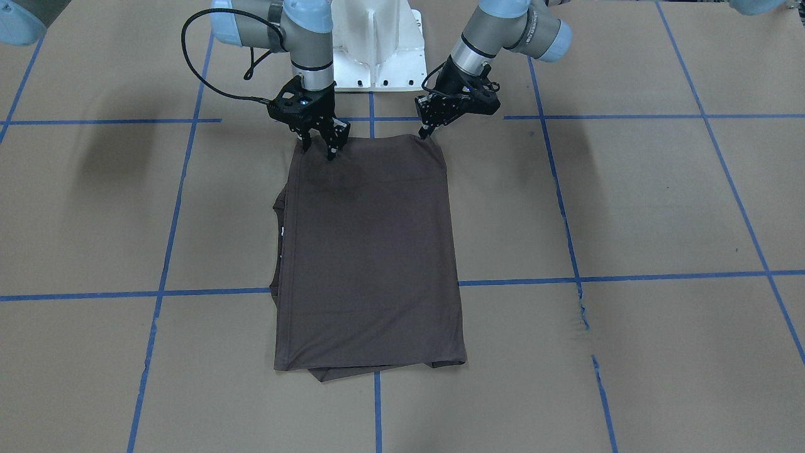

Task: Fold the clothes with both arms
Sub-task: 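Grasp both near corners of the shirt with the left and right grippers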

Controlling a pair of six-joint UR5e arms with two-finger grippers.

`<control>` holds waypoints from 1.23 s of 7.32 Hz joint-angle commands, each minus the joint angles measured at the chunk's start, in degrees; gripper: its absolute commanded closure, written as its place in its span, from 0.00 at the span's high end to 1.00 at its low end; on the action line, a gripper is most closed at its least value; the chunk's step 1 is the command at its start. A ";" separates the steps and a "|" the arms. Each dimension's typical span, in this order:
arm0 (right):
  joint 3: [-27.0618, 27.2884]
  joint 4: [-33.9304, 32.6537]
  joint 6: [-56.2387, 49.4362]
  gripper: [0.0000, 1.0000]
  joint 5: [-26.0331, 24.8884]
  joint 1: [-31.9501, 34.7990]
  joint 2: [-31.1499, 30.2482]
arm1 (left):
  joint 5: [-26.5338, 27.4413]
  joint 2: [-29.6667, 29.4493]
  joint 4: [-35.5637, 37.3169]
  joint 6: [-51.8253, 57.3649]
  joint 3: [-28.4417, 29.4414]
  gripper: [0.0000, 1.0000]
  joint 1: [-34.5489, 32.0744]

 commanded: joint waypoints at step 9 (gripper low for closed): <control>3.86 0.04 4.29 0.00 -0.34 0.92 -0.03 | -0.52 0.42 0.43 0.87 -2.24 0.00 -0.43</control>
